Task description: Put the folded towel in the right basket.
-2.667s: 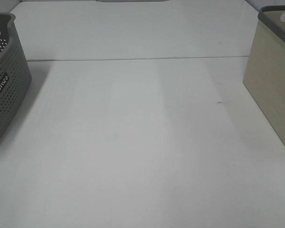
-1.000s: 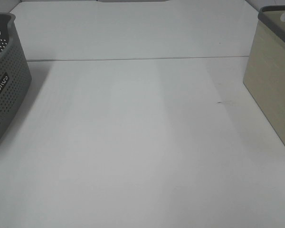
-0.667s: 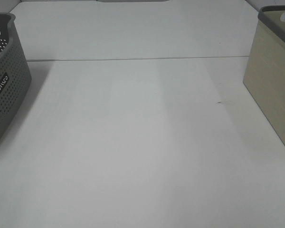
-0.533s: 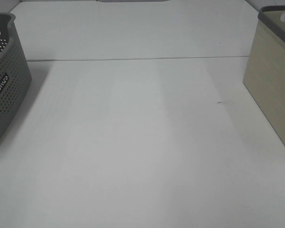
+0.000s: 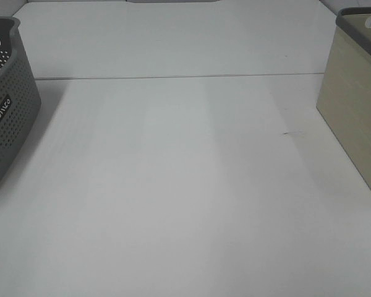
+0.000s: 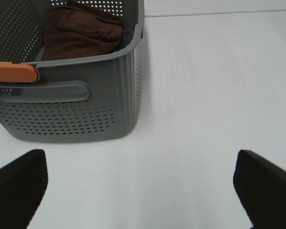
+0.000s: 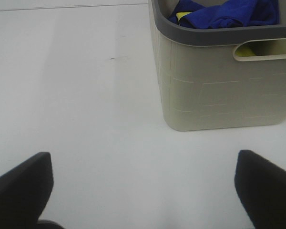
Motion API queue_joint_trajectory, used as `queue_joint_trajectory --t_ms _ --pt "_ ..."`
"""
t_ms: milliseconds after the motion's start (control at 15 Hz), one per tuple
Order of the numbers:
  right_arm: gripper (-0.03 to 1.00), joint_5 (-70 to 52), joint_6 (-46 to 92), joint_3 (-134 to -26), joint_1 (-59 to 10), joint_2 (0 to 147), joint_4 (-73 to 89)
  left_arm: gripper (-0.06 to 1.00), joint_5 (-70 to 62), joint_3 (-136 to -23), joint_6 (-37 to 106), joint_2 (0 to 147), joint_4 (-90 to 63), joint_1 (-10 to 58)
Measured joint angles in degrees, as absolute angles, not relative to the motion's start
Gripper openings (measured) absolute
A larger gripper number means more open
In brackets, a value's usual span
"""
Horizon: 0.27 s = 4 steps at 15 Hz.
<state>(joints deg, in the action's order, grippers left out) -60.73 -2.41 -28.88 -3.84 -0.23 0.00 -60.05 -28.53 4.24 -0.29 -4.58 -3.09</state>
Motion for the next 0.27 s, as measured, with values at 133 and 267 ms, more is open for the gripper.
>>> queue_joint_trajectory --t_ms 133,267 --pt "0.99 -60.7 -2.4 -28.9 -3.8 -0.2 0.0 0.99 -60.0 -28.5 4.2 -0.3 -4.6 -3.1" --pt "0.99 -60.7 -2.4 -28.9 -3.8 -0.2 0.0 0.99 -60.0 -28.5 4.2 -0.3 -4.6 -3.1"
